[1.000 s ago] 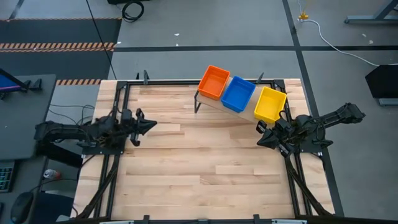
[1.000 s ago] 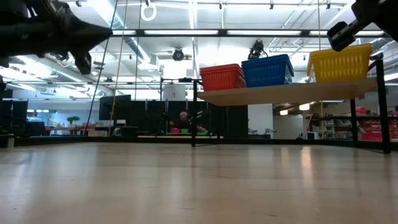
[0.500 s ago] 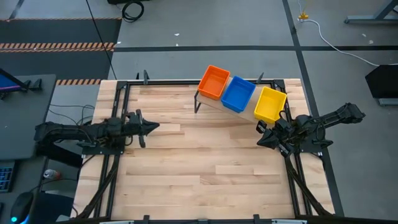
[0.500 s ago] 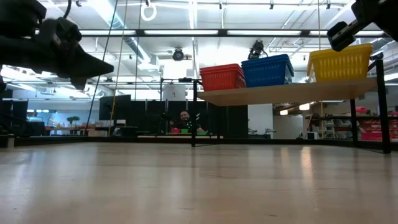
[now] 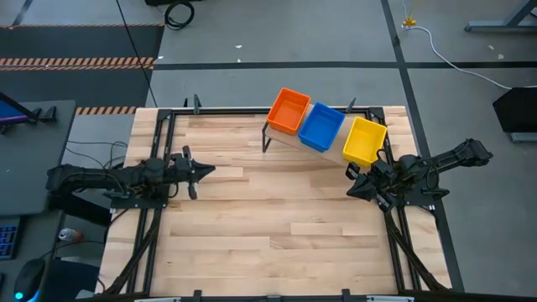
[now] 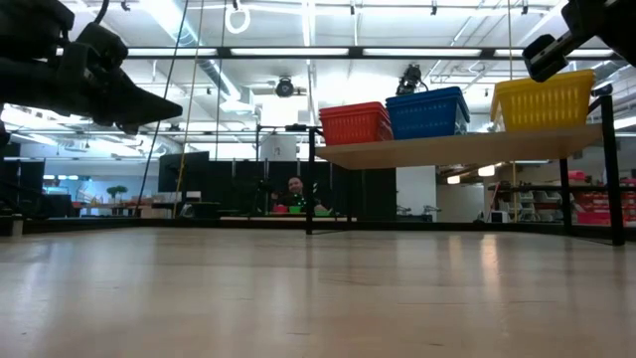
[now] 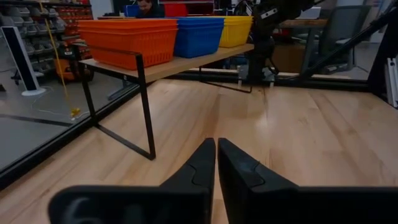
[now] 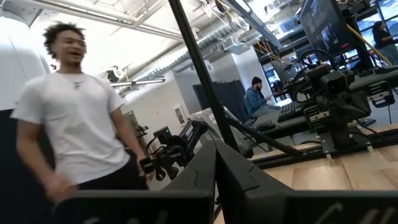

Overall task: Stack baskets on shelf by color
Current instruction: Return to Home Position

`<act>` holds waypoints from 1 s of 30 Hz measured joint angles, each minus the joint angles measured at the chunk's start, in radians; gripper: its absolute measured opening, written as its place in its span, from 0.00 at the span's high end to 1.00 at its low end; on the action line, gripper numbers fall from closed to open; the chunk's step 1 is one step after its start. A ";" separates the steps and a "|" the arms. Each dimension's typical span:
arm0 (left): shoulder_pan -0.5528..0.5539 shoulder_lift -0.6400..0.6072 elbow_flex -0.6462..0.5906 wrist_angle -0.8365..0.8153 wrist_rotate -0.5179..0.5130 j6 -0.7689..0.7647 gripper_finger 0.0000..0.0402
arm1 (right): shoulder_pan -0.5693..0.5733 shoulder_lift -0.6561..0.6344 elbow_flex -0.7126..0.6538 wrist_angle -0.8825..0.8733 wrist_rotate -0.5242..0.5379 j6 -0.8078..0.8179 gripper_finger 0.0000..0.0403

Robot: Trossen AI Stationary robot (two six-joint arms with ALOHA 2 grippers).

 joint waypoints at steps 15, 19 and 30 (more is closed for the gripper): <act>0.000 0.000 0.000 0.001 0.000 0.000 0.92 | 0.000 0.000 0.000 0.000 0.000 0.000 0.97; 0.000 0.000 0.000 0.001 0.000 0.000 0.94 | 0.000 0.000 0.000 0.000 0.000 0.000 0.97; -0.007 0.000 0.000 0.001 0.000 0.000 0.93 | 0.000 0.000 0.000 0.000 0.000 0.000 0.97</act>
